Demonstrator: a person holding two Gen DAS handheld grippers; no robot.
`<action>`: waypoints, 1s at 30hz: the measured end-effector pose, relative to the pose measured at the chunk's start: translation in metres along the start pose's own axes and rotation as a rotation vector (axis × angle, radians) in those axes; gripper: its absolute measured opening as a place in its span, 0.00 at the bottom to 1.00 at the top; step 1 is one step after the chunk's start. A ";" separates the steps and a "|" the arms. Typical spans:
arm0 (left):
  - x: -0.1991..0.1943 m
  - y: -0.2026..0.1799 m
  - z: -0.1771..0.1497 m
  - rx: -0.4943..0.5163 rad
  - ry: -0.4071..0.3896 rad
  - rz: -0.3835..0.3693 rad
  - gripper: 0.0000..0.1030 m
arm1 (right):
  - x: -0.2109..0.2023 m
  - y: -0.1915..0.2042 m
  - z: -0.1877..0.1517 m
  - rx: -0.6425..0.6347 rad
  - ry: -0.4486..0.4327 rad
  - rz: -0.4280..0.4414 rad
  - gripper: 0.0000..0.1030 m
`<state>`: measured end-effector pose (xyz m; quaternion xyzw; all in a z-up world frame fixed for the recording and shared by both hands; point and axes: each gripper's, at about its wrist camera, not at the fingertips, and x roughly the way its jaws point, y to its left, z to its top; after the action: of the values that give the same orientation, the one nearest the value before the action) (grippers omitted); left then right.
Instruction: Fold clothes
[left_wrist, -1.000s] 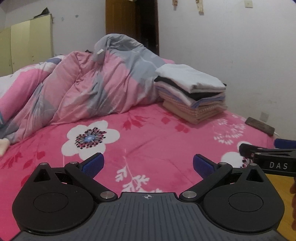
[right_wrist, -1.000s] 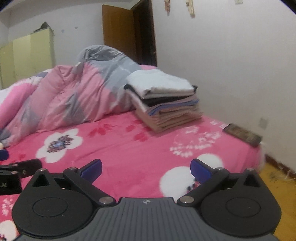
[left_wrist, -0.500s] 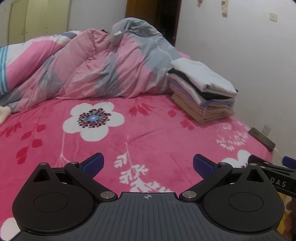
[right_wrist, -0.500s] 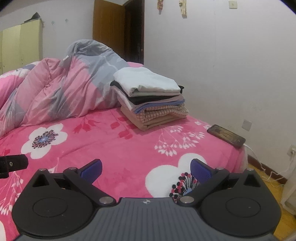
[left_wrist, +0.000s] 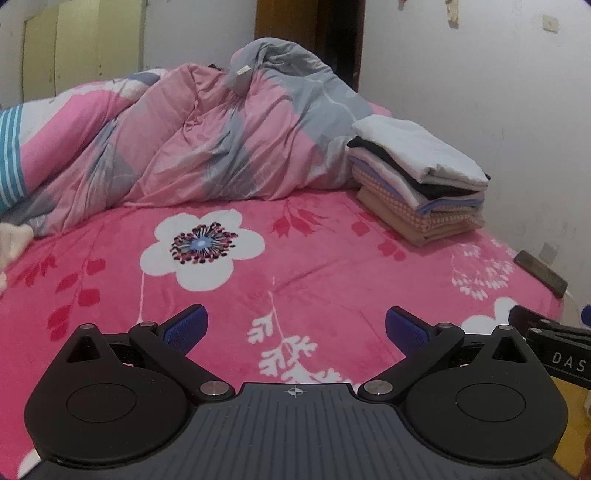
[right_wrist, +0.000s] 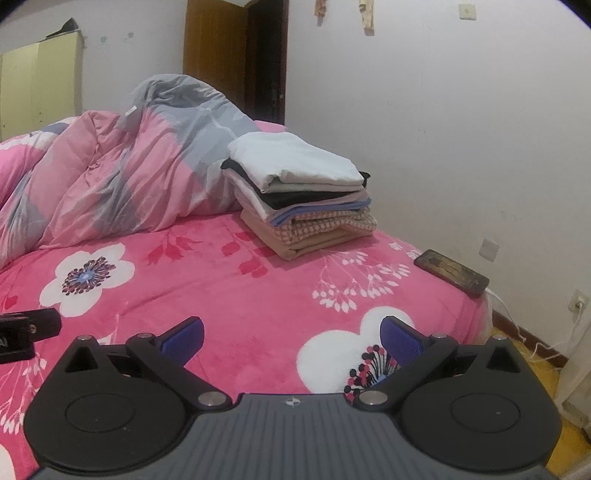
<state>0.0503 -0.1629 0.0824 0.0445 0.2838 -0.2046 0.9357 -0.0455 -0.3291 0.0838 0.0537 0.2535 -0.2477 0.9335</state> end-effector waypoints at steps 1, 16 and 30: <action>0.000 -0.001 0.000 0.010 0.000 0.003 1.00 | 0.001 0.001 0.000 -0.003 0.001 0.005 1.00; 0.001 -0.007 0.002 0.006 -0.027 0.002 1.00 | 0.008 -0.002 -0.003 0.000 0.028 -0.009 1.00; 0.001 -0.004 0.001 -0.003 -0.027 0.014 1.00 | 0.012 0.003 -0.003 -0.023 0.039 -0.028 1.00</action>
<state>0.0497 -0.1666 0.0828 0.0424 0.2710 -0.1982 0.9410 -0.0364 -0.3311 0.0752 0.0442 0.2755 -0.2570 0.9253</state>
